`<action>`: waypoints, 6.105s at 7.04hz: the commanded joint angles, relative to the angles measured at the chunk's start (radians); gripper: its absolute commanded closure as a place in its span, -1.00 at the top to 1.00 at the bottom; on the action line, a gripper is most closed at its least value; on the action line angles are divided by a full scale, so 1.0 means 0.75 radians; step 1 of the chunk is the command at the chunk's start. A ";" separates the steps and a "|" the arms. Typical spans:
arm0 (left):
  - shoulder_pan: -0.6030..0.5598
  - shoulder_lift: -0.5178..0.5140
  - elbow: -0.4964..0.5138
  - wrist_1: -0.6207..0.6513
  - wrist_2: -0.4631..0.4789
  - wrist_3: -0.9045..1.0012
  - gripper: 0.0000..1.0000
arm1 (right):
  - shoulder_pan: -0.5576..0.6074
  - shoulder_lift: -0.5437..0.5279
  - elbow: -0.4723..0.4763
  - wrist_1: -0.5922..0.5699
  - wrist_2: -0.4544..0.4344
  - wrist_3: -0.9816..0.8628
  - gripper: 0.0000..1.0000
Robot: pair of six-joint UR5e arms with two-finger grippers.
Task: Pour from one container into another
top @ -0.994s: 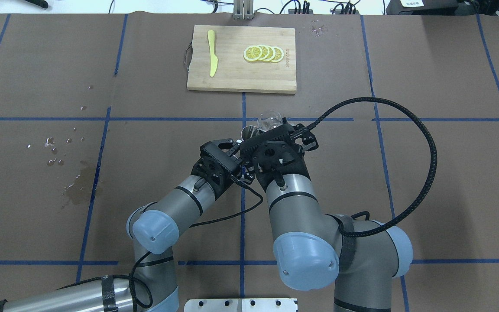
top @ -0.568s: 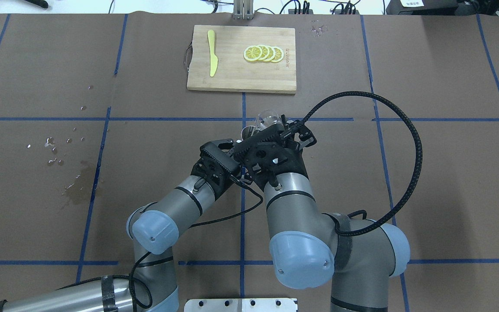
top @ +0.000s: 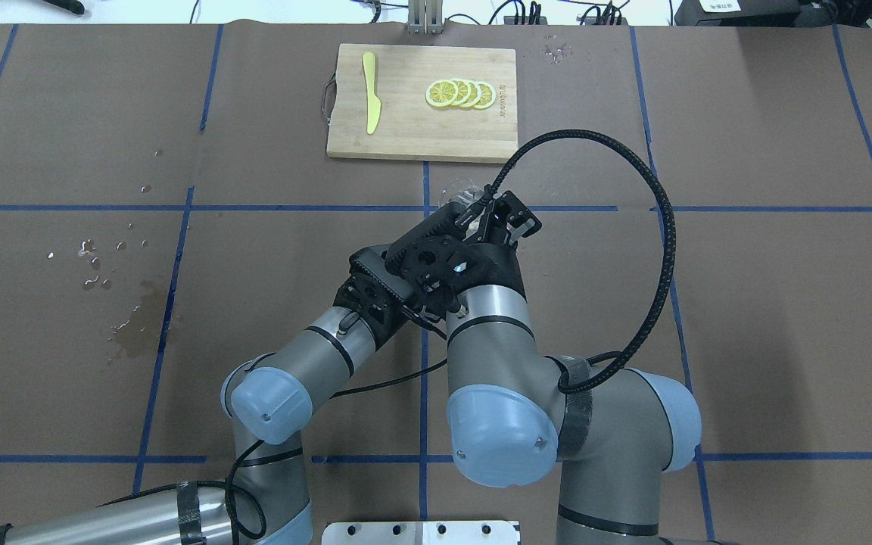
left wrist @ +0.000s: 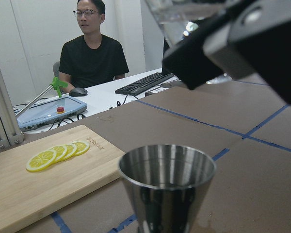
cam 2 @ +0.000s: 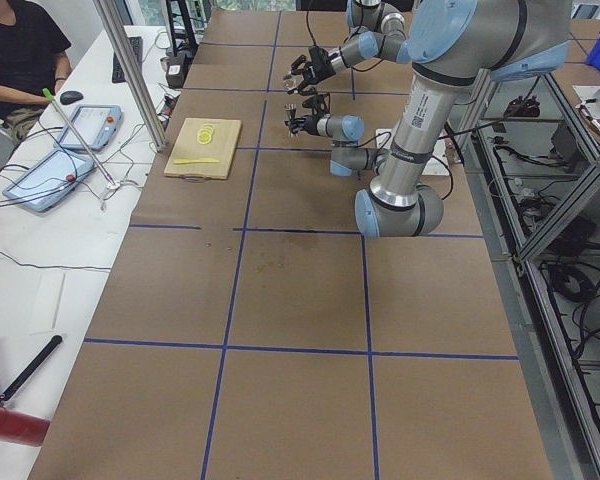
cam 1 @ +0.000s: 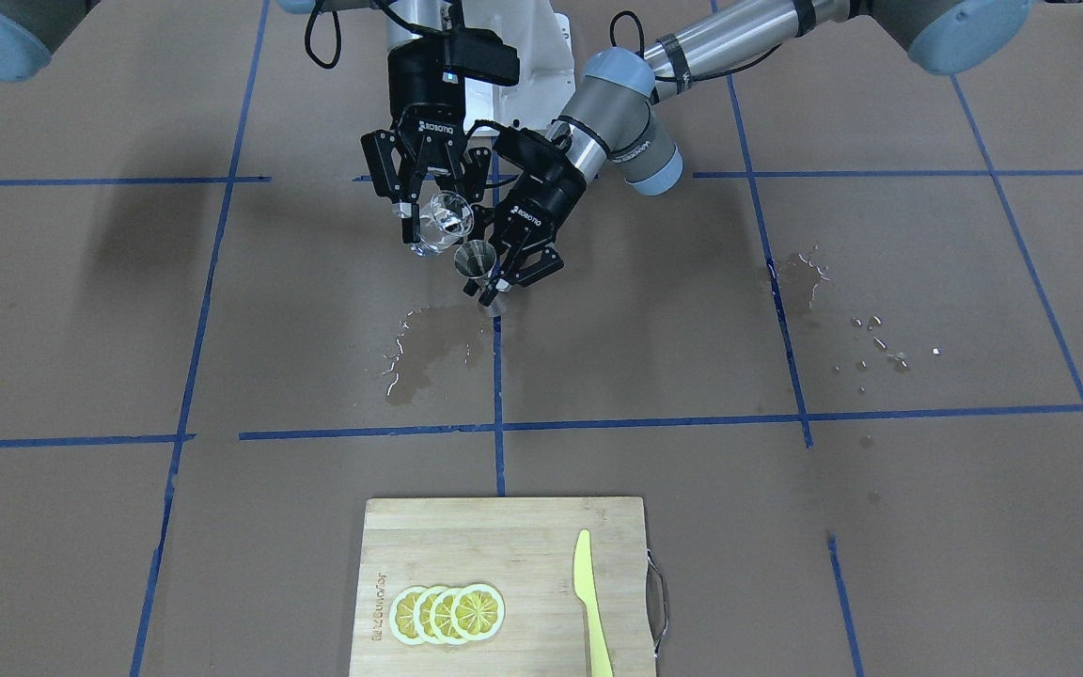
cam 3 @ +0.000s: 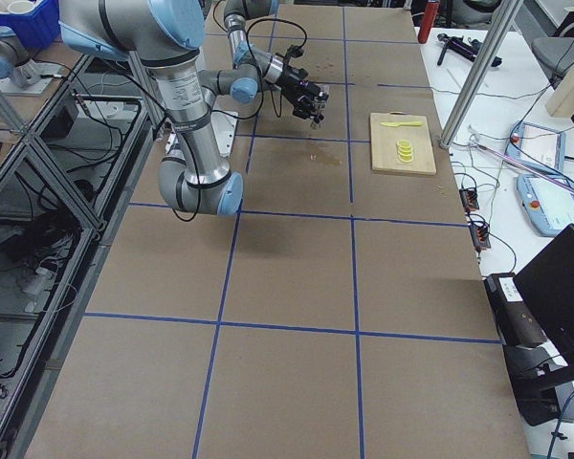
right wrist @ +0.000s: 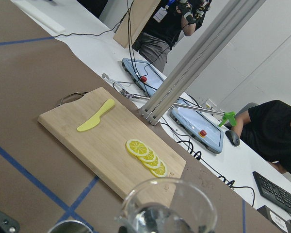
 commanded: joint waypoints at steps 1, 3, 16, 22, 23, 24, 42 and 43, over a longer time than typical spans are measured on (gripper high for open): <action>0.000 0.000 -0.002 0.000 0.000 0.000 -1.00 | 0.007 0.002 -0.006 -0.005 -0.001 -0.127 -1.00; 0.000 0.000 -0.002 0.002 0.000 0.000 -1.00 | 0.018 0.002 -0.018 -0.005 -0.001 -0.246 -1.00; 0.006 0.000 -0.010 0.002 0.002 0.002 -1.00 | 0.024 0.068 -0.020 -0.138 -0.052 -0.620 -1.00; 0.006 0.000 -0.010 0.002 0.002 0.002 -1.00 | 0.024 0.084 -0.026 -0.144 -0.067 -0.784 -1.00; 0.006 0.000 -0.010 0.002 0.000 0.002 -1.00 | 0.024 0.084 -0.026 -0.144 -0.069 -0.803 -1.00; 0.006 0.000 -0.010 0.002 0.000 0.002 -1.00 | 0.024 0.084 -0.026 -0.144 -0.069 -0.841 -1.00; 0.016 0.257 -0.245 0.000 0.161 -0.004 -1.00 | 0.044 -0.560 0.205 0.557 0.042 0.488 -1.00; 0.018 0.347 -0.320 -0.004 0.204 -0.010 -1.00 | 0.056 -0.696 0.199 0.750 0.080 0.488 -1.00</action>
